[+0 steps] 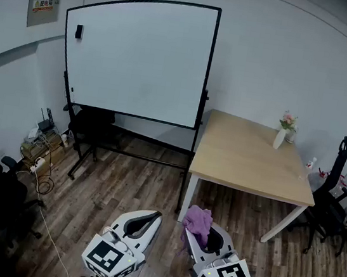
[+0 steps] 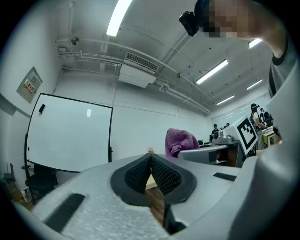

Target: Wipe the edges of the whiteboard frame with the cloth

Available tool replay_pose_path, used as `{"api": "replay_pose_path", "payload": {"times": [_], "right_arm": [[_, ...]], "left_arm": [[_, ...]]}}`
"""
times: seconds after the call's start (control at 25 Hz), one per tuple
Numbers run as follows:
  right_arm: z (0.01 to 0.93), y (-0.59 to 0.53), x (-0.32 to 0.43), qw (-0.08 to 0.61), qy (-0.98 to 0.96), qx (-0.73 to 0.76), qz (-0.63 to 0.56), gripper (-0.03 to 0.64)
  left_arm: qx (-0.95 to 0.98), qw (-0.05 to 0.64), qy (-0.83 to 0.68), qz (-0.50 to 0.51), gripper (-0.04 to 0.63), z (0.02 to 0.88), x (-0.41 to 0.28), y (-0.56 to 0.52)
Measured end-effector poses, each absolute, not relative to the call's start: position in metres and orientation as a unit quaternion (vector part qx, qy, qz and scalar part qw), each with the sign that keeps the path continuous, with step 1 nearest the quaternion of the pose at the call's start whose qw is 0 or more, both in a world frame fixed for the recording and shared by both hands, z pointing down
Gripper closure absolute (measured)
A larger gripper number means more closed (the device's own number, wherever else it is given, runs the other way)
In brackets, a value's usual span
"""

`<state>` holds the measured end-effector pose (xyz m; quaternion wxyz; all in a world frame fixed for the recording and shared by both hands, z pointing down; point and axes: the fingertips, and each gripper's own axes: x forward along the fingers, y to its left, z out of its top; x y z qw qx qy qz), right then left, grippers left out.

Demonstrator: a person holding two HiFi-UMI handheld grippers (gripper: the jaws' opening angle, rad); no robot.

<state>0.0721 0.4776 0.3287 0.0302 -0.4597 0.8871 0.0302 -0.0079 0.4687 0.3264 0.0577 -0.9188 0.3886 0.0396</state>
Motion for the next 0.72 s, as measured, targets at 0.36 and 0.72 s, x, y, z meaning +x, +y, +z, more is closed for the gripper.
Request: {"api": "replay_pose_path", "payload": {"times": [0.36,0.72], "right_arm": [[0.328,0.467,0.064,0.030,0.883,-0.467,0.034,0.485],[0.326,0.450,0.038,0.030,0.877,-0.478,0.040,0.485]], "left_arm": [[-0.919,0.058,0.387,0.044,0.578,0.325,-0.021,0.457],[-0.921,0.063,0.381,0.051,0.578,0.321,-0.050,0.440]]}}
